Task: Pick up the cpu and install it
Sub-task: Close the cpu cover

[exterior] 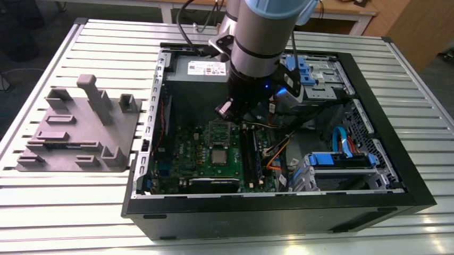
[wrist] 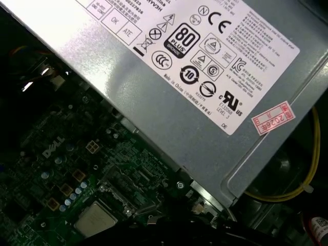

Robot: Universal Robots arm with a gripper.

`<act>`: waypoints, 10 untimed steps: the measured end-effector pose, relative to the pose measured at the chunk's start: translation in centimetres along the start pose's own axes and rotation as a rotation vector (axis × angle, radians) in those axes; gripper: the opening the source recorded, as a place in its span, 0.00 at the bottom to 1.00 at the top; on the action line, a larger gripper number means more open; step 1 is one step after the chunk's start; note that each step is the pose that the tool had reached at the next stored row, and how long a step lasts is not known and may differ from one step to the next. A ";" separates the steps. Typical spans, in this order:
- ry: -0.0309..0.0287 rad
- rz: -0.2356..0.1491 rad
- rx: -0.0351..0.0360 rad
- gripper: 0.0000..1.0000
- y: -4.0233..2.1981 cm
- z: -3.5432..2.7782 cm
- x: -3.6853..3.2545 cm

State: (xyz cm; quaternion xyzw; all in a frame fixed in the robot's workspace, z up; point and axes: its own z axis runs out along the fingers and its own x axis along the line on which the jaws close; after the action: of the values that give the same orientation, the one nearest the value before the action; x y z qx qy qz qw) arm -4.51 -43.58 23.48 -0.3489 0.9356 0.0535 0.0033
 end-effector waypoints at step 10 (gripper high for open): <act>0.0030 -0.016 0.0011 0.10 0.11 -0.23 0.09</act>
State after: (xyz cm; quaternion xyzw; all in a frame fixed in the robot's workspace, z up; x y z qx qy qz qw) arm -4.64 -43.58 23.71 -0.3565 0.9328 0.0524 0.0025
